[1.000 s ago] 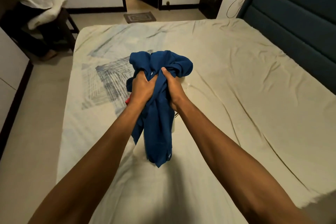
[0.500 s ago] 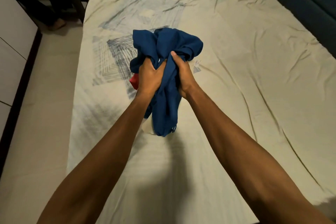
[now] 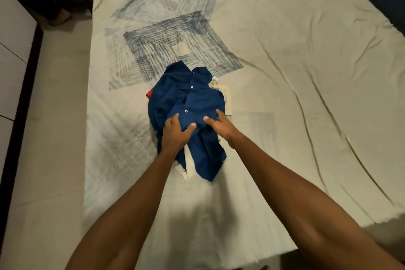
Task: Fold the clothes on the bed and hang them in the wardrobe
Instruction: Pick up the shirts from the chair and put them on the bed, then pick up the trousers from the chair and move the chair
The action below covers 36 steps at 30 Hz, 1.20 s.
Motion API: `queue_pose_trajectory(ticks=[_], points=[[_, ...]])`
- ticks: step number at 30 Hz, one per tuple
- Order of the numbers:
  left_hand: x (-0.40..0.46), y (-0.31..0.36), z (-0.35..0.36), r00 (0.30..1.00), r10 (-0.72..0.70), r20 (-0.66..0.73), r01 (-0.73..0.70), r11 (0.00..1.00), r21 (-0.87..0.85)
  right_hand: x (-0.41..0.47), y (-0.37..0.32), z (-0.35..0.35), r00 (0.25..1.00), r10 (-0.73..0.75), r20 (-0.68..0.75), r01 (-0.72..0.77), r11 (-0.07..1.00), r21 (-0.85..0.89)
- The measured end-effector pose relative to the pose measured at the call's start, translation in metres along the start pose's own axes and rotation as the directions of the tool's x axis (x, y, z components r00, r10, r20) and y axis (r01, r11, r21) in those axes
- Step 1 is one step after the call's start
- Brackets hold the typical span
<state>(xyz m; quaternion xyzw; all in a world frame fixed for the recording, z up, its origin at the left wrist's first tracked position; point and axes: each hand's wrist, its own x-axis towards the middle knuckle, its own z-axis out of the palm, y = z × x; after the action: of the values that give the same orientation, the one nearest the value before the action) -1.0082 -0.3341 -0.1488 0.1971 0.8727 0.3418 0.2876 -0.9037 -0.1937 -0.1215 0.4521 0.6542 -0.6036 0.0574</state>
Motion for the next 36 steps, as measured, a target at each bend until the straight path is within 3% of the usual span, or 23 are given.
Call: queue_pose_trajectory(ticks=[8,14,17,24,31,36], points=[[-0.062,0.065,0.057,0.954,0.25,0.164,-0.27,0.956,0.115,-0.098,0.051,-0.069,0.986,-0.039,-0.163,0.038,0.999,-0.014],[-0.128,0.153,0.156,0.824,0.424,0.376,-0.498,0.858,0.124,-0.211,0.139,-0.17,0.895,0.08,-0.44,-0.027,0.992,0.126],[-0.178,0.199,0.212,0.716,0.508,0.48,-0.613,0.786,0.084,-0.27,0.196,-0.223,0.799,0.176,-0.575,-0.04,0.97,0.24],[-0.332,0.287,0.344,0.406,0.567,0.716,-0.79,0.611,-0.036,-0.428,0.335,-0.316,0.479,0.387,-0.788,-0.003,0.898,0.439],[-0.499,0.346,0.481,0.138,0.542,0.829,-0.86,0.481,-0.172,-0.567,0.48,-0.381,0.2,0.618,-0.761,0.096,0.76,0.643],[-0.583,0.371,0.578,0.074,0.44,0.895,-0.854,0.492,-0.171,-0.633,0.566,-0.424,0.028,0.725,-0.688,0.173,0.675,0.717]])
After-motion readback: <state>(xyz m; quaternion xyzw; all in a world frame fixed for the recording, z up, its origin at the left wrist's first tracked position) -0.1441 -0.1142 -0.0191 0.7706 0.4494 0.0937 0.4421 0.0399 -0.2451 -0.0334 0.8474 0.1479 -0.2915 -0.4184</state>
